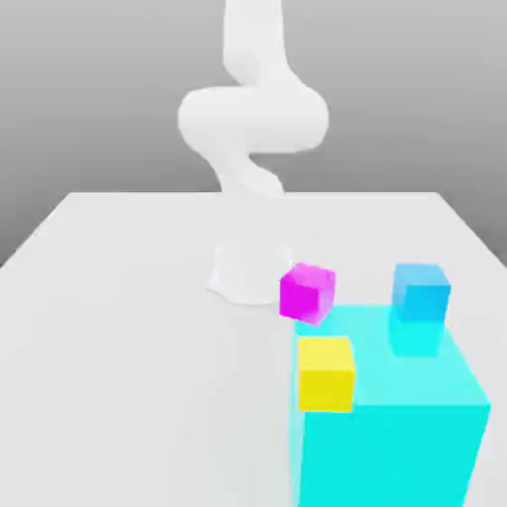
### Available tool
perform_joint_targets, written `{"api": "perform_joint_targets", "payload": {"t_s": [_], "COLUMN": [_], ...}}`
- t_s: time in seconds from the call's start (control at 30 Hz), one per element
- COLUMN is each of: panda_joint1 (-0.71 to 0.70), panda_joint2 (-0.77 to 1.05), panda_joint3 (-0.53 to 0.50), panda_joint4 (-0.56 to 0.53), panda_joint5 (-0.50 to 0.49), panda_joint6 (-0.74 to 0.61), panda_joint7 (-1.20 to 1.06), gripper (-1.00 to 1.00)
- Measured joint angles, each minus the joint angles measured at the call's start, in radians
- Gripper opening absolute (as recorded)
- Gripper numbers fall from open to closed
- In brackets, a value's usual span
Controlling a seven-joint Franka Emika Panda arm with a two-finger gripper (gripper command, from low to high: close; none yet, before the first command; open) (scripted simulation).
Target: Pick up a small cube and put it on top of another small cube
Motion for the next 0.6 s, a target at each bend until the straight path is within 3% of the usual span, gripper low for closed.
{"api": "perform_joint_targets", "payload": {"t_s": [0.6], "panda_joint1": [0.199], "panda_joint2": [0.659], "panda_joint3": [0.117], "panda_joint4": [0.146], "panda_joint5": [0.001], "panda_joint6": [0.109], "panda_joint7": [-0.211], "gripper": [0.00]}}
